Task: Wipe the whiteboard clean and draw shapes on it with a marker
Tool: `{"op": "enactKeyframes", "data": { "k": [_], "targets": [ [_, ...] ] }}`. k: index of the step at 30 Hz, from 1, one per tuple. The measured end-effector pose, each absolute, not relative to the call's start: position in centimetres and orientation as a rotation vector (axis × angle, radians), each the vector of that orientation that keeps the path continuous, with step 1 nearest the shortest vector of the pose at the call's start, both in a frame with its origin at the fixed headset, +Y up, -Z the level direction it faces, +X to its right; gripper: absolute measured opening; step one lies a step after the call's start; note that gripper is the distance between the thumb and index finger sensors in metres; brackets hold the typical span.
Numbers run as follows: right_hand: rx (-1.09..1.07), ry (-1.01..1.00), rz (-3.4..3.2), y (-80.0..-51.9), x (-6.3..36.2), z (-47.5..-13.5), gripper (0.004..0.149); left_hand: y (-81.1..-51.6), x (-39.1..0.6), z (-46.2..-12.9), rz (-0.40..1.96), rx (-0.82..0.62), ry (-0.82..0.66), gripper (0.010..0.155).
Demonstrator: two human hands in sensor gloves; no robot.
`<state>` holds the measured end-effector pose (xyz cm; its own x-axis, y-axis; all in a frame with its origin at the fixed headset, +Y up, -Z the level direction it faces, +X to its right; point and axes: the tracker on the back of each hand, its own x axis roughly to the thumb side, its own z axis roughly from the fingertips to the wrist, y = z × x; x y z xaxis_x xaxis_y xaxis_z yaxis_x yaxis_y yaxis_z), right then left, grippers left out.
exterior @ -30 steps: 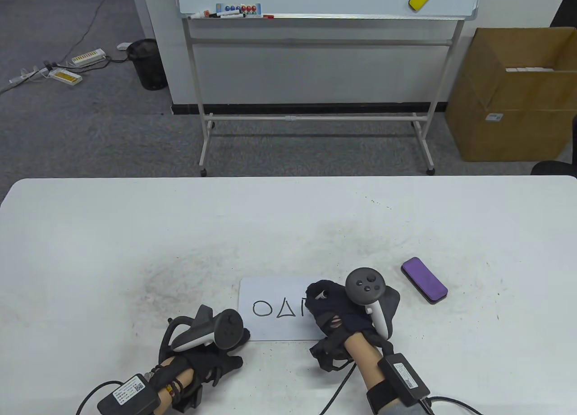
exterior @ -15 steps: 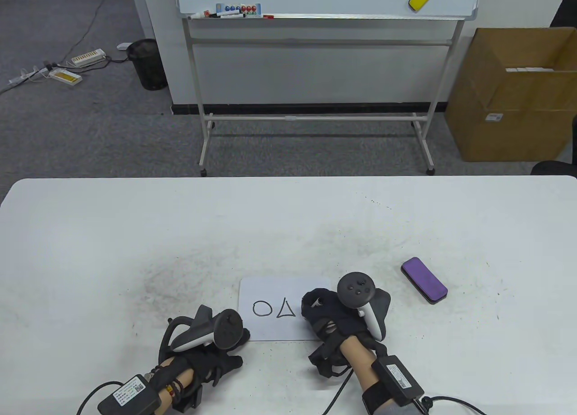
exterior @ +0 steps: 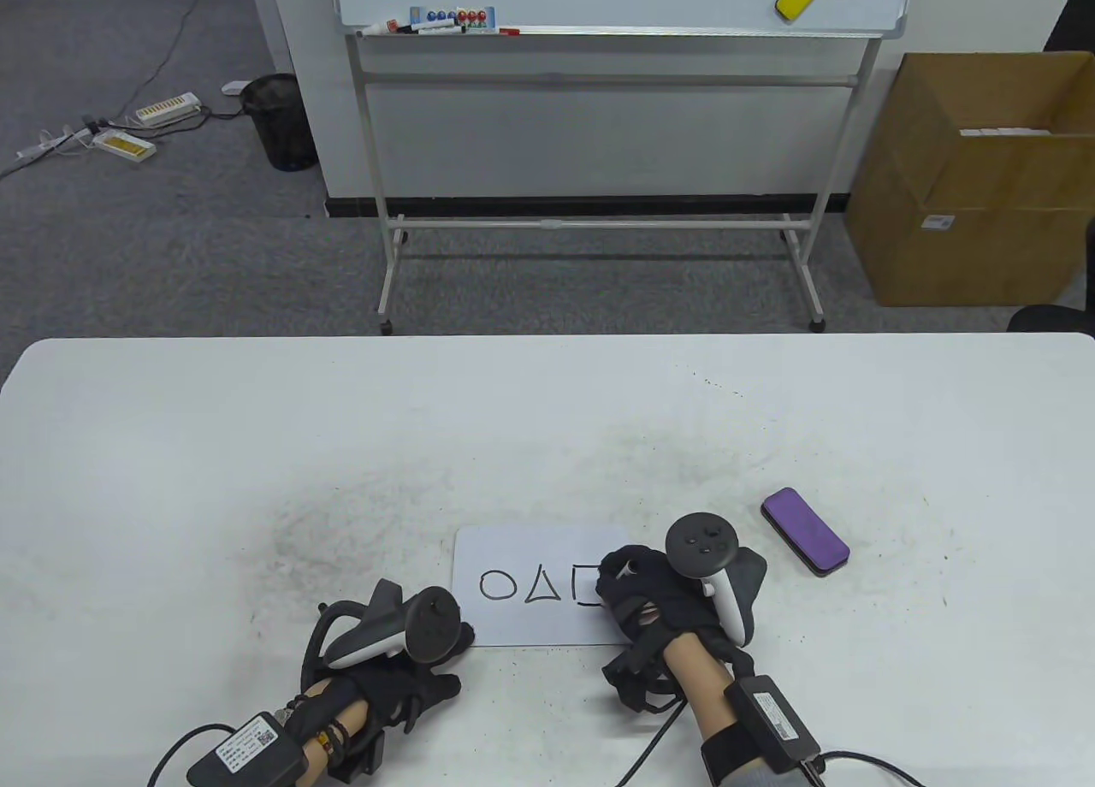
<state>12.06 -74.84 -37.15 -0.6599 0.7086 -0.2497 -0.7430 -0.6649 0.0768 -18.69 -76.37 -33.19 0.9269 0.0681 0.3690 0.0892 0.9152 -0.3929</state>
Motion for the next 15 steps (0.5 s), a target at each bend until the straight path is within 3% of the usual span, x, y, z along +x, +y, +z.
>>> {"op": "enactKeyframes", "data": {
  "k": [9,15],
  "targets": [
    [-0.164,0.125,2.164,-73.6,12.4,-36.4,0.043,-75.9,-19.2,-33.4,0.07,-0.342,-0.406,0.067],
    [-0.079,0.051,2.106,-72.7,12.0,-36.0,0.044,-72.9,-21.5,-33.7,0.166,-0.134,-0.293,0.066]
  ]
}}
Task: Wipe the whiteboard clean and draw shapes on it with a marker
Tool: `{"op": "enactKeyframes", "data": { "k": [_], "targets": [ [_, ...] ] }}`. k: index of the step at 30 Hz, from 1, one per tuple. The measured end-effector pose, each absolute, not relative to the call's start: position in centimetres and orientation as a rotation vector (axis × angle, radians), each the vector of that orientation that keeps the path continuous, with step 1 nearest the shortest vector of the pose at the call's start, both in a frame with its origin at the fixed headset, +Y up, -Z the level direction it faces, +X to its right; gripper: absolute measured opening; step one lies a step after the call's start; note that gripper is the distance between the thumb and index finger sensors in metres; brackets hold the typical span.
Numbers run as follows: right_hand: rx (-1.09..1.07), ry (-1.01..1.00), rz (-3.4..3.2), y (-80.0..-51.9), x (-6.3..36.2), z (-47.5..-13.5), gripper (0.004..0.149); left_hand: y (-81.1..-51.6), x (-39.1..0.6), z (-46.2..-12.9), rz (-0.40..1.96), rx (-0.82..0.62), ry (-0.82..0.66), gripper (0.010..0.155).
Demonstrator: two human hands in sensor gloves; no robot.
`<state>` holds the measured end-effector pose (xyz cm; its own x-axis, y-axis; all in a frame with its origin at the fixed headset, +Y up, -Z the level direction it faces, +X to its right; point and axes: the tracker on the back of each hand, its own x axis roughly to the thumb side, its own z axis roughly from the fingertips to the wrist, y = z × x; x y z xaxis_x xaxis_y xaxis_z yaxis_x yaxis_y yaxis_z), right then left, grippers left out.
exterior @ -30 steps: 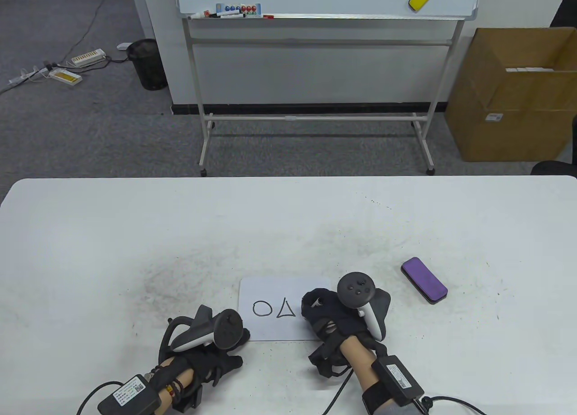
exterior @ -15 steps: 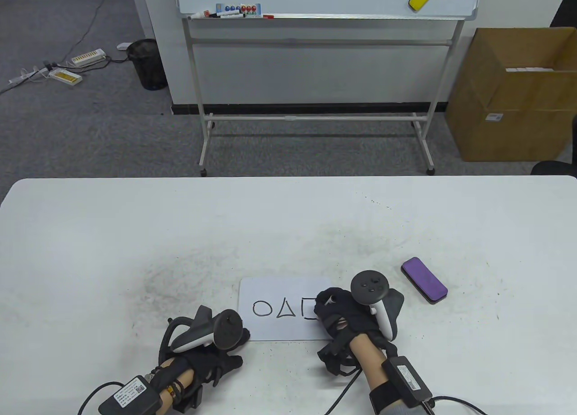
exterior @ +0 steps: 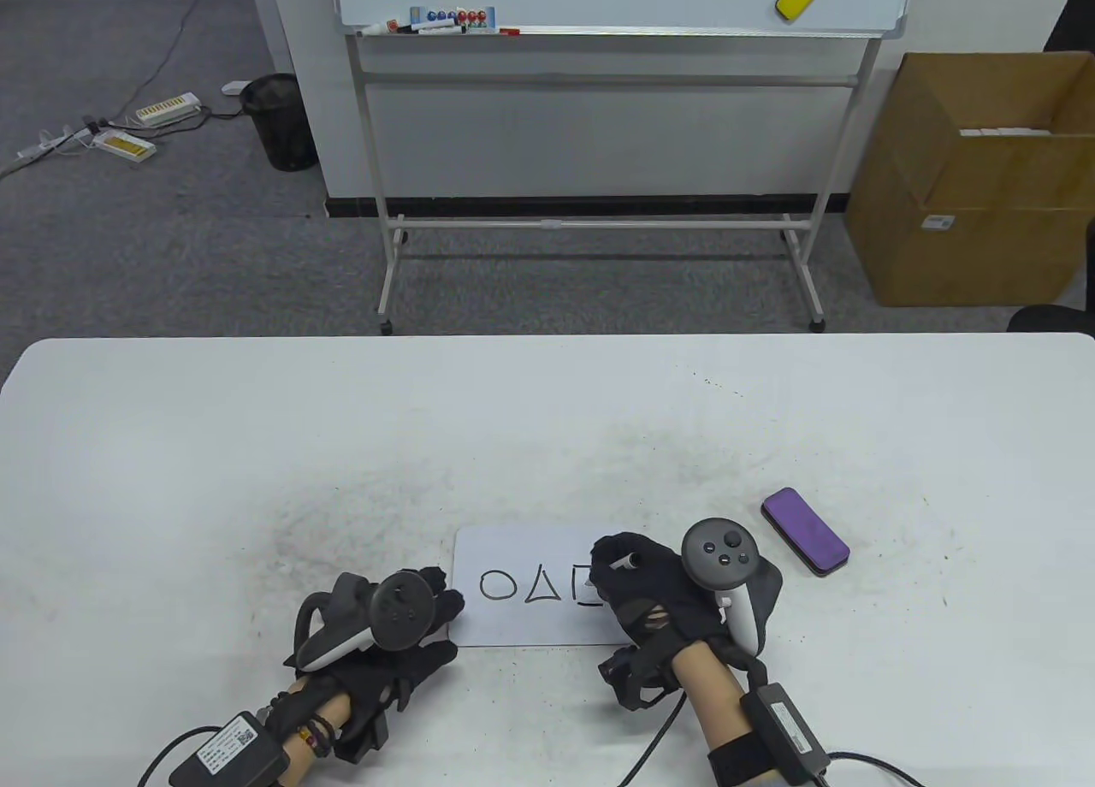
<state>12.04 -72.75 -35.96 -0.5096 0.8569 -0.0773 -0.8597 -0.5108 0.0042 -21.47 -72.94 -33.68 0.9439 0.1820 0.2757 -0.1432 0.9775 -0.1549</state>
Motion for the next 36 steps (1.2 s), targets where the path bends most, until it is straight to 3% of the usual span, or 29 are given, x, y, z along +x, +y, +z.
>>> {"op": "enactKeyframes", "data": {
  "k": [5,14,22,30,32,36],
  "targets": [
    [-0.042,0.044,2.053,-72.6,11.8,-35.6,0.043,-71.6,-24.6,-34.3,0.136,-0.048,-0.132,0.065],
    [0.009,0.054,2.02,-72.1,11.4,-35.1,0.044,-71.1,-30.1,-35.6,0.22,-0.016,0.124,0.064],
    [0.026,0.065,2.002,-72.1,11.2,-35.1,0.044,-72.6,-29.7,-36.2,-0.052,-0.128,0.145,0.068],
    [0.023,0.06,1.949,-72.1,11.2,-34.9,0.044,-73.3,-28.7,-36.5,-0.172,-0.057,0.136,0.041],
    [0.029,0.059,1.934,-72.0,11.1,-34.8,0.044,-72.9,-28.6,-36.4,-0.138,-0.023,0.127,0.041],
    [0.048,0.099,1.815,-71.7,10.3,-34.3,0.044,-71.3,-27.8,-35.4,0.301,0.05,0.113,0.041]
  ]
}}
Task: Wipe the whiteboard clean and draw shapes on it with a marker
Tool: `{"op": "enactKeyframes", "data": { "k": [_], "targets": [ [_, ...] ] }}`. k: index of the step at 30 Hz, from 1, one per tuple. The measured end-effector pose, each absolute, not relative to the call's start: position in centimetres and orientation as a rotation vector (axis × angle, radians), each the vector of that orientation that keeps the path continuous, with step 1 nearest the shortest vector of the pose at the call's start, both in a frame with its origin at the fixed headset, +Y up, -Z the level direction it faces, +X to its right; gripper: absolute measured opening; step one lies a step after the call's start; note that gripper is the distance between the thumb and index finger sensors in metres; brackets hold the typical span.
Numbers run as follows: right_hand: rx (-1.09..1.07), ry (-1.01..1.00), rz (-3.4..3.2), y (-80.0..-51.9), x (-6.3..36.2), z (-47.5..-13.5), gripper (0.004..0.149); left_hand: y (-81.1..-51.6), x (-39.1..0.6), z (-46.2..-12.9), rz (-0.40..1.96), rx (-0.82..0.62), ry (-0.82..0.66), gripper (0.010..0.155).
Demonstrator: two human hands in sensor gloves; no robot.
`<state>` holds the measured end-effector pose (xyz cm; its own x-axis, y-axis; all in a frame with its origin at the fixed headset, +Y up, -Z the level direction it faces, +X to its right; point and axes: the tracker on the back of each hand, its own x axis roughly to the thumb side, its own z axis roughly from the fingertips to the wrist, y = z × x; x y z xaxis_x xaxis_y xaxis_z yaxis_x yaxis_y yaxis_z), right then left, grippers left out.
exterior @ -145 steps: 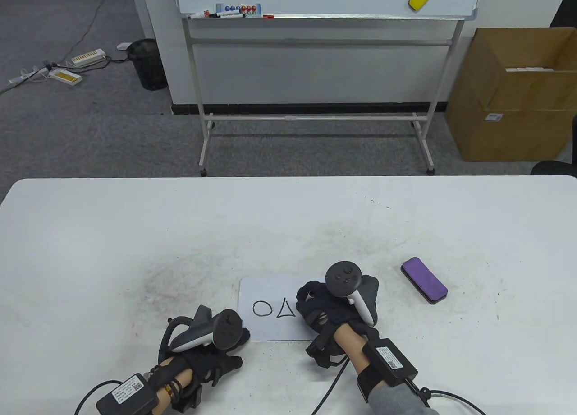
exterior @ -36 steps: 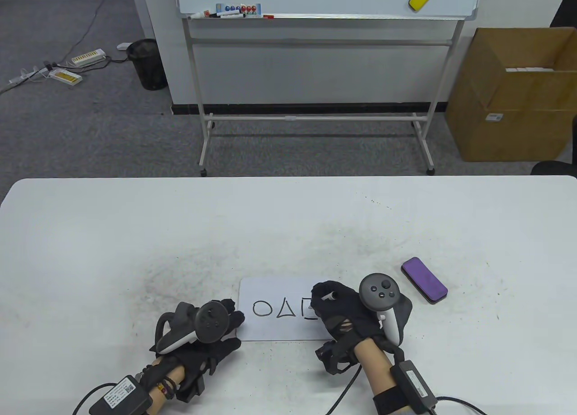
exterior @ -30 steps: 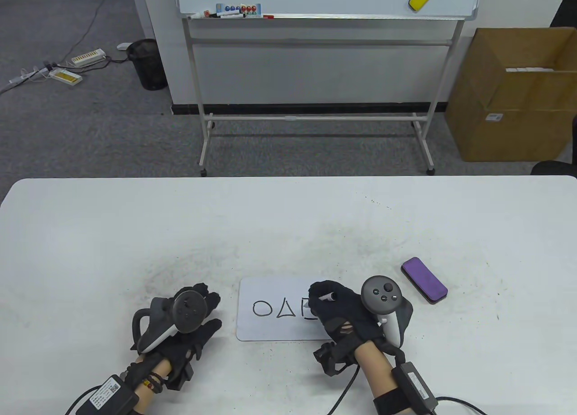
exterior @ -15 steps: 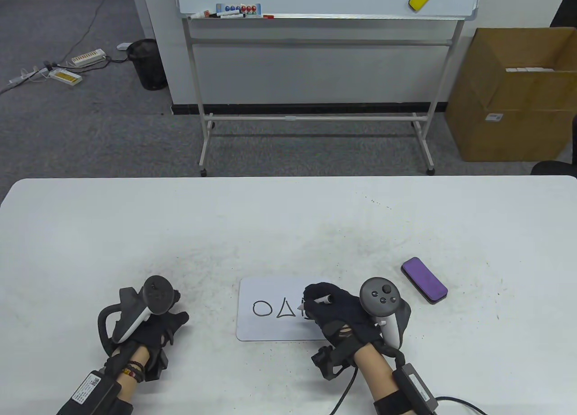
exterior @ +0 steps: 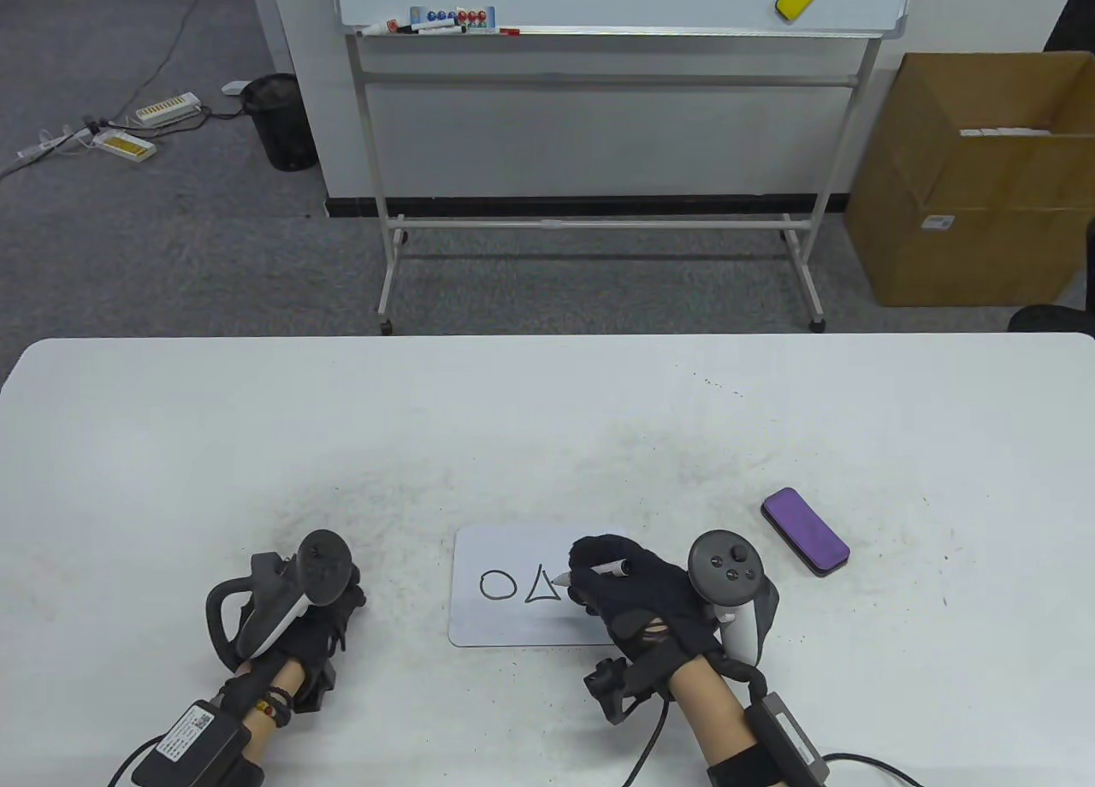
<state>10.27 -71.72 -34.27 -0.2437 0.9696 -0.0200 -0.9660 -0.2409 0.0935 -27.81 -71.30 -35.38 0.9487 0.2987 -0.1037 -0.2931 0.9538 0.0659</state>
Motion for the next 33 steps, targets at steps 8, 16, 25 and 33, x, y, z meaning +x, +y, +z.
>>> {"op": "enactKeyframes", "data": {
  "k": [8,16,25,33],
  "targets": [
    [0.122,0.2,1.528,-71.8,7.4,-32.9,0.043,-71.0,-25.3,-33.3,1.107,-0.081,-0.054,0.04],
    [0.157,0.246,1.408,-72.0,6.3,-32.5,0.043,-71.8,-24.4,-32.7,1.28,-0.19,-0.066,0.04],
    [0.166,0.281,1.386,-72.5,5.9,-32.7,0.044,-71.7,-24.2,-32.2,1.279,-0.164,-0.01,0.04],
    [0.184,0.284,1.415,-72.4,5.8,-32.6,0.043,-71.7,-24.0,-32.1,1.266,-0.174,-0.003,0.04]
  ]
}}
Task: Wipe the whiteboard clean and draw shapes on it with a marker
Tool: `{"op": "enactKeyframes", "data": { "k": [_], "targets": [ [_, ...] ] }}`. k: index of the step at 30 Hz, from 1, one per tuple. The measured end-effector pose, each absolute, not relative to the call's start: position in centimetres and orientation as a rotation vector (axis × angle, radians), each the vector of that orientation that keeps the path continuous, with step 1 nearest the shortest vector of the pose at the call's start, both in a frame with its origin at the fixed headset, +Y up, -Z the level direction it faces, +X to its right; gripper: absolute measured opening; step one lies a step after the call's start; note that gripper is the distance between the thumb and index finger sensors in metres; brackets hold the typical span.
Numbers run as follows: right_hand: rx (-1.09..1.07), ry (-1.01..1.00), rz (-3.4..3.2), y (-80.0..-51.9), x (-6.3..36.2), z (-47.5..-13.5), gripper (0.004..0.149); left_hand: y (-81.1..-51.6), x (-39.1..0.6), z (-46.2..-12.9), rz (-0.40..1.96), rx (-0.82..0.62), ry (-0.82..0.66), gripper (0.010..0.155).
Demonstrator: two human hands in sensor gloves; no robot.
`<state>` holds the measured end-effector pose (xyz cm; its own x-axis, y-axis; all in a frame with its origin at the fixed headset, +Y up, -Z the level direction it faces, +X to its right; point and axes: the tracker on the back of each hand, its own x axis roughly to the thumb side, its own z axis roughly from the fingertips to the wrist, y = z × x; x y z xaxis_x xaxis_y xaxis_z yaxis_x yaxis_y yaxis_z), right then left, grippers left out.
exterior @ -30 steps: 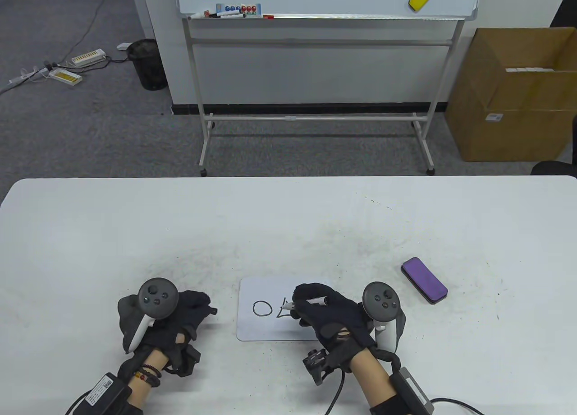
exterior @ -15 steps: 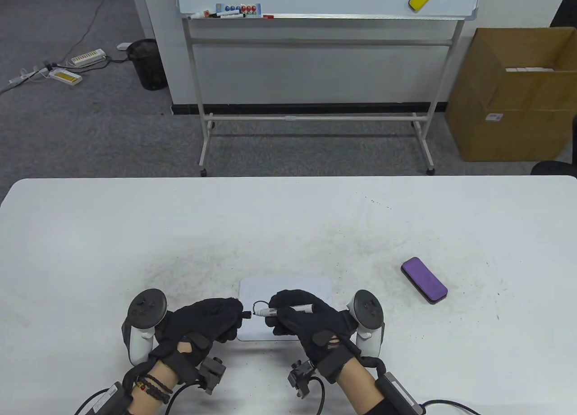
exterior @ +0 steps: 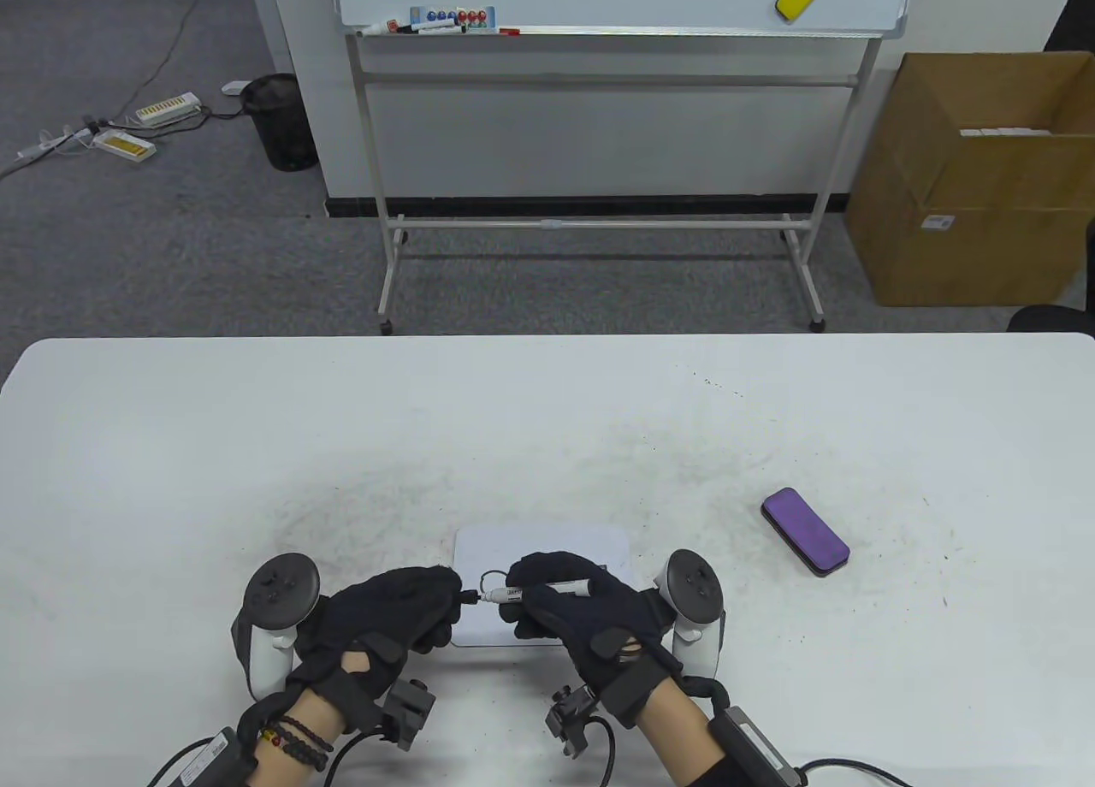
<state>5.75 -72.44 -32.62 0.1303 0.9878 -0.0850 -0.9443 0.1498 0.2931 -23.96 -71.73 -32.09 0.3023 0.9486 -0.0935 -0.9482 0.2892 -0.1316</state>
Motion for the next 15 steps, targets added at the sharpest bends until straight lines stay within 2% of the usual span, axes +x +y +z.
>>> {"op": "enactKeyframes", "data": {
  "k": [5,9,15],
  "targets": [
    [0.2,0.318,1.393,-72.8,4.9,-32.5,0.043,-72.0,-23.0,-31.9,1.271,-0.229,-0.057,0.04],
    [0.211,0.33,1.371,-72.7,4.8,-32.8,0.041,-71.9,-22.6,-32.2,1.287,-0.197,-0.1,0.038],
    [0.277,0.316,1.374,-72.5,4.5,-33.2,0.041,-71.9,-22.6,-32.5,1.368,-0.275,-0.185,0.038]
  ]
}}
